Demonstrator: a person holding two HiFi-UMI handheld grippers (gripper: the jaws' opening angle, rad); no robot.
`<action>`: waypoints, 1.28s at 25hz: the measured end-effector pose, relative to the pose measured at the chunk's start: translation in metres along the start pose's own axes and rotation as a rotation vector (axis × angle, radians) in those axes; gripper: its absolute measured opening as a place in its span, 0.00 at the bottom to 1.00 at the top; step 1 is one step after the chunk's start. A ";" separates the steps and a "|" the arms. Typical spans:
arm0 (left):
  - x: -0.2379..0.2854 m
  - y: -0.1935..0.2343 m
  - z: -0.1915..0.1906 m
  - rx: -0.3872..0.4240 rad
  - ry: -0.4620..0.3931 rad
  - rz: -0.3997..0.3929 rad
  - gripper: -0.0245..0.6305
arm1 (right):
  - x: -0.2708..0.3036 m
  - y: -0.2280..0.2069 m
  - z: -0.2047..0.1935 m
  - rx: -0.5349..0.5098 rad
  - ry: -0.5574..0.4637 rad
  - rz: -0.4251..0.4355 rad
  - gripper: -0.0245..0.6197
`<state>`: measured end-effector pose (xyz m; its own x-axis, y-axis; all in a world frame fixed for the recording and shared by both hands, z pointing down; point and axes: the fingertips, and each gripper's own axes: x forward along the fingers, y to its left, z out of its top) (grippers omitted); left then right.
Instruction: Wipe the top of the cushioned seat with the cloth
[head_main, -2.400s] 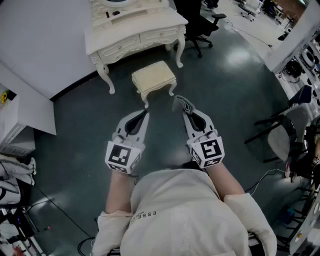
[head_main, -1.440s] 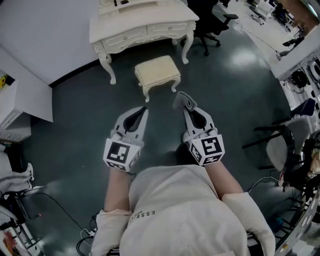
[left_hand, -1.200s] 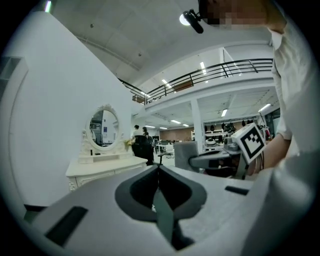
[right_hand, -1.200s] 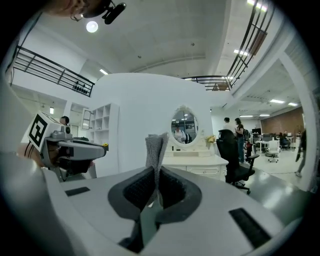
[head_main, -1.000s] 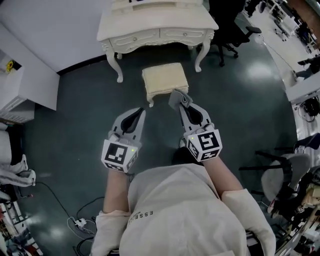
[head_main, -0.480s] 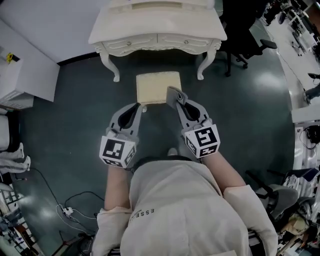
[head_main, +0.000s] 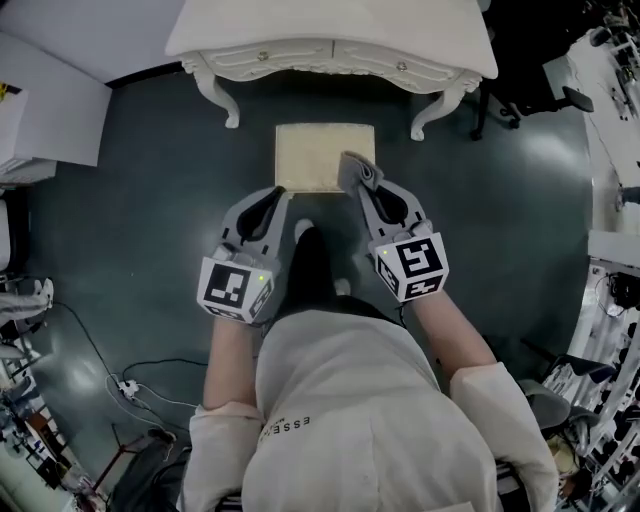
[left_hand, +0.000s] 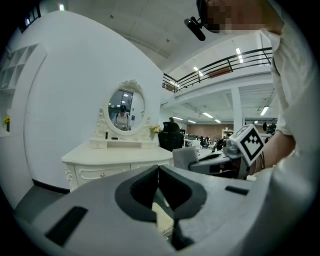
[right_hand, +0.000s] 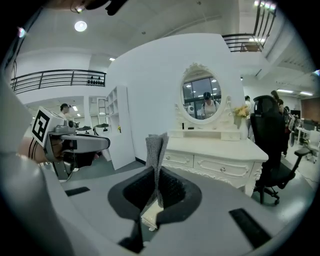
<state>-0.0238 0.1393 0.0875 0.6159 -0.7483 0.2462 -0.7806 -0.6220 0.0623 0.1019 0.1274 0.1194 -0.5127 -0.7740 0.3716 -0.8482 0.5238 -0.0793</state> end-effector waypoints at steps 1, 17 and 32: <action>0.010 0.011 -0.003 -0.008 0.006 -0.002 0.04 | 0.015 -0.004 0.000 0.002 0.011 0.001 0.08; 0.134 0.170 -0.097 -0.090 0.095 -0.071 0.04 | 0.252 -0.048 -0.093 0.105 0.292 0.020 0.08; 0.178 0.231 -0.255 -0.171 0.169 -0.023 0.04 | 0.393 -0.039 -0.240 0.161 0.440 0.140 0.08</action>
<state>-0.1219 -0.0789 0.3919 0.6182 -0.6763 0.4006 -0.7822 -0.5795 0.2287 -0.0347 -0.1120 0.4902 -0.5478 -0.4581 0.7001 -0.8027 0.5236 -0.2855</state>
